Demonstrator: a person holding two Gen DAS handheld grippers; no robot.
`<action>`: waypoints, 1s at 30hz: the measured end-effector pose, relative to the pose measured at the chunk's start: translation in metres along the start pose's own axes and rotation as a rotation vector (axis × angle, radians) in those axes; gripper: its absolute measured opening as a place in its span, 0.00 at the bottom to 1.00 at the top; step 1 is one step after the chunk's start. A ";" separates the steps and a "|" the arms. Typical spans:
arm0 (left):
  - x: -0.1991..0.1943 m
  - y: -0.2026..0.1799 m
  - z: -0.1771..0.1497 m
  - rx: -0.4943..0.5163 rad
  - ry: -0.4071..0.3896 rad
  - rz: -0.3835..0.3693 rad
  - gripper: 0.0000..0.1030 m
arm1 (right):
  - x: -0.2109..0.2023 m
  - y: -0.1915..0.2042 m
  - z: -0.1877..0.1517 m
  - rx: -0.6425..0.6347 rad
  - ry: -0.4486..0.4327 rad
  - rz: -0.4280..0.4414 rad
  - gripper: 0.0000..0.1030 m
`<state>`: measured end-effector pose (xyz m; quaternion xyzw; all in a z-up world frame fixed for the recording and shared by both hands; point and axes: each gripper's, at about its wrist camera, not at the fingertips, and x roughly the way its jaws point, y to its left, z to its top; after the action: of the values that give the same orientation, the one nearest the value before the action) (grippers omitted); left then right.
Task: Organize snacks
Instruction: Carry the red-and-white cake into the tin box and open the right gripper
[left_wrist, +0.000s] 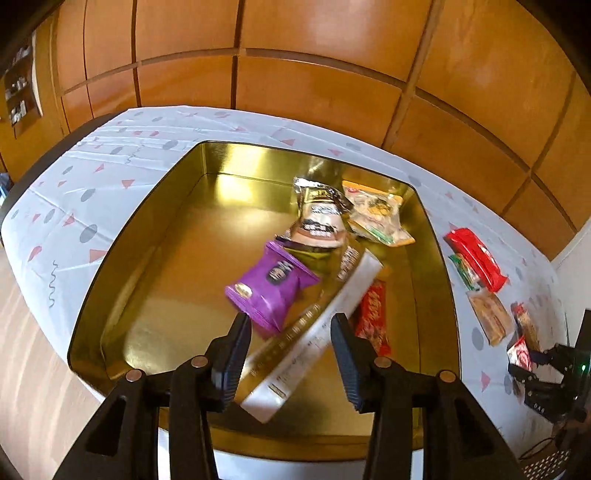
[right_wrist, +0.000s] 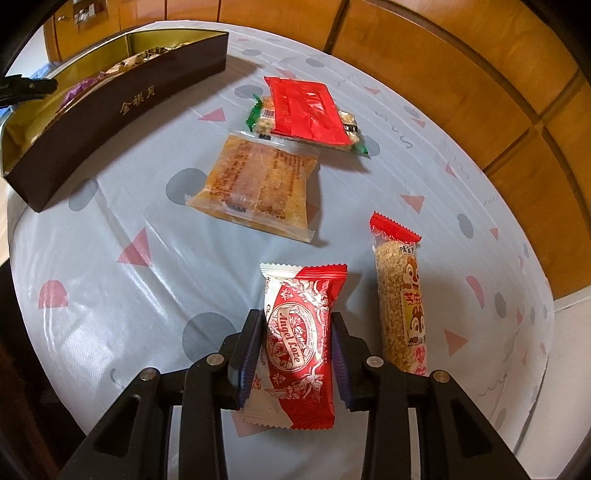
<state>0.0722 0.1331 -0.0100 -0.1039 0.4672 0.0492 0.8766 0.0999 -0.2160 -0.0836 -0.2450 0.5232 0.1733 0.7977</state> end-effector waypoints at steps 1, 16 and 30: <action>-0.001 -0.002 -0.002 0.005 -0.002 0.002 0.44 | 0.000 0.000 0.000 0.000 0.000 0.000 0.34; -0.016 -0.013 -0.016 0.083 -0.062 0.044 0.44 | 0.001 -0.002 0.000 0.021 0.007 -0.002 0.34; -0.020 0.002 -0.022 0.070 -0.071 0.041 0.44 | -0.003 0.012 0.006 0.070 0.047 -0.086 0.30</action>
<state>0.0430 0.1304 -0.0057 -0.0619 0.4392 0.0543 0.8946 0.0971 -0.2029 -0.0812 -0.2432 0.5367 0.1149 0.7998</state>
